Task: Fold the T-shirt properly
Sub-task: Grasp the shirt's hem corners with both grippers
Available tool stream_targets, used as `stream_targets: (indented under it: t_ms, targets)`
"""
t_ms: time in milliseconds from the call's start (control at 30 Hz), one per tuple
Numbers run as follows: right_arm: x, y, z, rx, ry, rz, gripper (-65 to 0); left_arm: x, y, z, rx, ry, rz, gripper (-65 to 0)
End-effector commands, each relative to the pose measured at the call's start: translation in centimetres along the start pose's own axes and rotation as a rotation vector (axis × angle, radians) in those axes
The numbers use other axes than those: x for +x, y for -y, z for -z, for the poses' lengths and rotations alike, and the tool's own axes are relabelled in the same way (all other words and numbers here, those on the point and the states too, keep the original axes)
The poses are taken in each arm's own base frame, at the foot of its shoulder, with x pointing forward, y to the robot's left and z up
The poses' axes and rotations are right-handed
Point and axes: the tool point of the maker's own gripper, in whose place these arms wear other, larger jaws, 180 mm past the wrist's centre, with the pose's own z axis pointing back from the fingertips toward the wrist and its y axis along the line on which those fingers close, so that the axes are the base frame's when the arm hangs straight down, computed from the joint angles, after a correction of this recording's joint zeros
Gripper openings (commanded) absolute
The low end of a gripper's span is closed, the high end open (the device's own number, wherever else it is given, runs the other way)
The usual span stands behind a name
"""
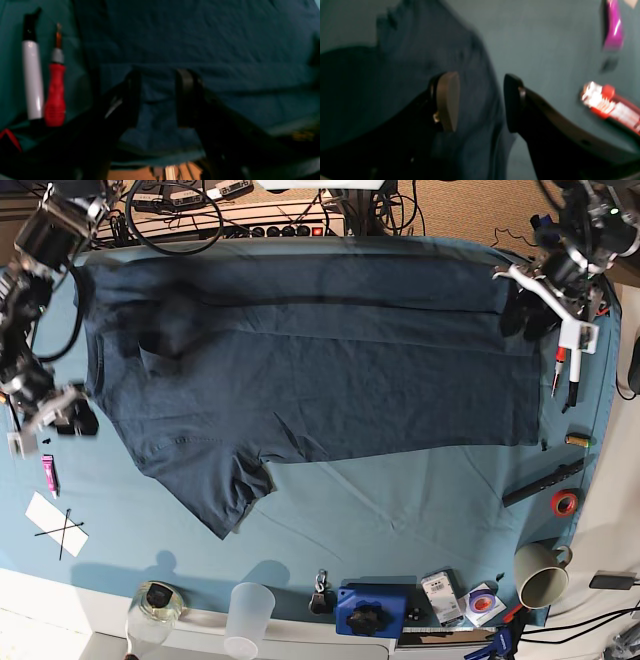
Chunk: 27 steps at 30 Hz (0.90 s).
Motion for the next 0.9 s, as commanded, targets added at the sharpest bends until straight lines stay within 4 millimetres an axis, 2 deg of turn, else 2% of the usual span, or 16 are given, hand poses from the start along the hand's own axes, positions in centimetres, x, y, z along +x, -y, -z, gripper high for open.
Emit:
stream_targets:
  t_ms: [0, 67, 167, 300, 433, 567, 767, 800, 867]
  targets:
    - [2.9, 0.7, -0.4, -0.036, 0.065, -0.042, -36.2, 1.3, 0.1, 0.1, 0.005, 0.040, 0.028, -41.3]
    - [4.0, 0.9, 0.6, -0.073, 0.076, -0.061, -36.2, 1.8, 0.3, 0.7, 0.017, 0.039, 0.061, -41.3]
    - [3.9, 1.8, 3.1, -0.081, 0.029, -0.038, -36.2, 2.2, 0.7, 1.4, 0.013, 0.039, 0.088, -41.3]
    - [2.6, 2.9, 6.8, -0.053, -0.044, 0.078, -36.3, 2.1, 1.1, 1.6, 0.003, 0.034, 0.094, -41.3]
    - [0.2, 2.1, 9.4, 0.012, -0.156, 0.158, -36.3, 2.1, 1.1, 1.6, 0.003, 0.035, 0.094, -41.3]
    - [-2.2, 1.1, 10.3, 0.039, -0.247, 0.135, -36.3, 2.1, 1.1, 1.6, 0.003, 0.035, 0.094, -41.3]
    - [-6.3, 0.3, 10.2, 0.046, -0.371, 0.101, -36.7, 2.1, 1.1, 1.6, 0.002, 0.036, 0.093, -41.3]
    - [-7.1, 0.3, 10.1, 0.046, -0.390, 0.104, -38.1, 2.1, 1.1, 1.6, 0.002, 0.036, 0.093, -41.3]
    - [-8.6, 0.3, 9.8, 0.044, -0.421, 0.108, -45.3, 2.1, 1.1, 1.6, 0.002, 0.035, 0.093, -41.3]
